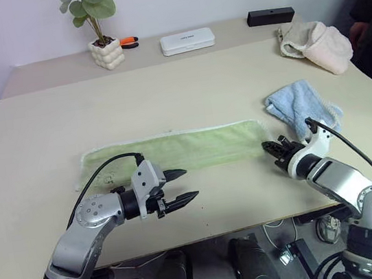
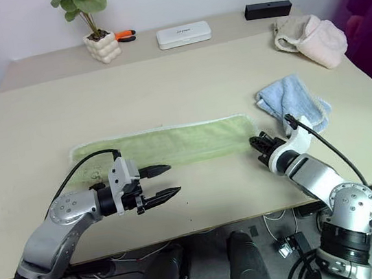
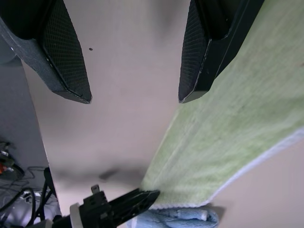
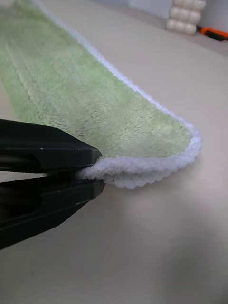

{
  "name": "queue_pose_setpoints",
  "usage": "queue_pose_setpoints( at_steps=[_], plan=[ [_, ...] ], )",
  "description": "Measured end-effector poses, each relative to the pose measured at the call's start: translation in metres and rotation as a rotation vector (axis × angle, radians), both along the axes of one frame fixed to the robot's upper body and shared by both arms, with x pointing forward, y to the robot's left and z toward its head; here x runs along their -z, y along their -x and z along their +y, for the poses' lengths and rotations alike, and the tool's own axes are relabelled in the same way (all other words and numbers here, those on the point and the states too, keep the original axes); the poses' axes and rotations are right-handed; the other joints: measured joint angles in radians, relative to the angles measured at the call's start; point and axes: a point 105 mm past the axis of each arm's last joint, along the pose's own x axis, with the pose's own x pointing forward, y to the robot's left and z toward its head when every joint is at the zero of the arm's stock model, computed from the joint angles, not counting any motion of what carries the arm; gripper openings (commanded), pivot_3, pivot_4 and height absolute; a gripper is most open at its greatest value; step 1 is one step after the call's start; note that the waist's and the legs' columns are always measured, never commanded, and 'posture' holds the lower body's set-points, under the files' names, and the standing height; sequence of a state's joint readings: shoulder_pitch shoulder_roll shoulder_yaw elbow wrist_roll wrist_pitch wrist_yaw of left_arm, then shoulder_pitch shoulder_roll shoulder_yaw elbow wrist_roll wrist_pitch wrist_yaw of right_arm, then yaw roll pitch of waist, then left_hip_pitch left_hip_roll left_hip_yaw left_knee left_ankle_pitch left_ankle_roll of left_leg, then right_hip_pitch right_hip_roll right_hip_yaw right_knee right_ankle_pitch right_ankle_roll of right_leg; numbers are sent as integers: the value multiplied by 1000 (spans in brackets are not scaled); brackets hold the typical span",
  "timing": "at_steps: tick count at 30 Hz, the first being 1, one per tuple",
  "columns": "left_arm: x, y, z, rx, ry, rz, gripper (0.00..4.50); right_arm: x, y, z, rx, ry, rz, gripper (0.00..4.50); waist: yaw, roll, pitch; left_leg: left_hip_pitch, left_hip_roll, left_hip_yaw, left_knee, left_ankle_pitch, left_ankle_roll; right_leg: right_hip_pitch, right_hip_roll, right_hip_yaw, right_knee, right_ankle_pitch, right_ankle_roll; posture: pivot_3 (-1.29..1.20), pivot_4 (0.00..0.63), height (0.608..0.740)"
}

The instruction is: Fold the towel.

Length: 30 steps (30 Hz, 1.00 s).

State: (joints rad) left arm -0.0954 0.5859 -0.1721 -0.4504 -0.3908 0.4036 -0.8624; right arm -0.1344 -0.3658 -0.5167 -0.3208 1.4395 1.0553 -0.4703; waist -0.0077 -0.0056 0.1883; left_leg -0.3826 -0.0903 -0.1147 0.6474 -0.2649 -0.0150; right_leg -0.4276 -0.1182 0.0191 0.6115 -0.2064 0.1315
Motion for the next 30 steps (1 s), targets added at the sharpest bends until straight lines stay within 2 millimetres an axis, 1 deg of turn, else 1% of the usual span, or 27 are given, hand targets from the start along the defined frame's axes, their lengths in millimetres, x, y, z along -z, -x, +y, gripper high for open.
queue_pose_setpoints(
  at_steps=[3,6,7,9,10,12,13,15,17,19,21,24,27,30],
  plan=[
    [0,-4,1,-4,-5,-2,2979,-24,11,-23,-35,199,-63,39,-1,0,0,-1,0,0,0,-1,1,0,0,0,-1,0,0,0,150,740],
    [-1,-7,1,-2,-5,-16,2979,-40,14,-30,-101,346,-109,39,-5,0,0,0,1,1,0,-1,2,0,0,0,-1,-1,0,0,150,740],
    [-1,-8,1,-1,-5,-18,2979,-46,14,-29,-137,406,-126,39,-6,0,0,0,1,2,0,-1,2,0,0,0,-1,-1,0,0,150,740],
    [1,-9,1,2,-7,-17,2979,-60,12,-19,-237,520,-184,39,-6,0,0,0,1,2,0,-1,2,0,0,0,-1,-1,1,0,150,740],
    [2,-9,0,5,-7,-16,2979,-68,11,-7,-305,573,-229,39,-6,0,0,-1,1,2,0,-1,2,0,0,0,-2,-1,1,0,150,740],
    [2,-9,0,8,-9,-19,2979,-80,14,25,-479,666,-319,39,-4,0,0,-1,1,1,0,-1,2,-1,0,-1,-2,-1,1,0,150,740],
    [2,-9,0,7,-9,-21,2979,-82,17,41,-566,694,-358,39,-2,-1,0,-2,1,0,0,-1,2,-1,0,-1,-2,-1,1,0,150,740],
    [1,-9,-1,5,-7,-24,2979,-77,22,68,-710,713,-397,39,0,-2,0,-4,1,-1,0,-1,2,-1,0,-2,-4,-1,1,0,150,740],
    [2,-9,1,-3,-8,-20,2979,-62,22,88,-812,722,-389,39,2,-3,0,-5,1,0,1,-1,2,-1,0,-2,-9,0,0,0,150,740],
    [3,-8,0,-9,-6,-21,2979,-46,16,105,-862,708,-374,39,1,-3,0,-6,1,0,1,-1,2,-1,0,-2,-12,2,0,0,150,740],
    [2,-7,-1,-10,-5,-25,2979,-30,12,116,-901,706,-349,39,0,-3,0,-7,0,0,1,-2,3,-1,0,-2,-13,3,1,0,150,740],
    [2,-4,0,-28,-5,-24,2979,-15,5,125,-924,713,-336,39,3,-3,0,-8,0,0,0,-2,3,-1,0,-2,-14,3,1,0,150,740],
    [3,-2,1,-42,-11,-18,2979,-8,-2,125,-920,726,-328,39,4,-3,0,-8,0,0,0,-2,3,-2,0,-2,-14,3,1,0,150,740],
    [5,0,4,-55,-23,-6,2979,-10,-1,127,-944,707,-342,974,3,-3,0,-8,0,0,0,-2,3,-2,0,-2,-14,3,1,0,150,740]
  ],
)
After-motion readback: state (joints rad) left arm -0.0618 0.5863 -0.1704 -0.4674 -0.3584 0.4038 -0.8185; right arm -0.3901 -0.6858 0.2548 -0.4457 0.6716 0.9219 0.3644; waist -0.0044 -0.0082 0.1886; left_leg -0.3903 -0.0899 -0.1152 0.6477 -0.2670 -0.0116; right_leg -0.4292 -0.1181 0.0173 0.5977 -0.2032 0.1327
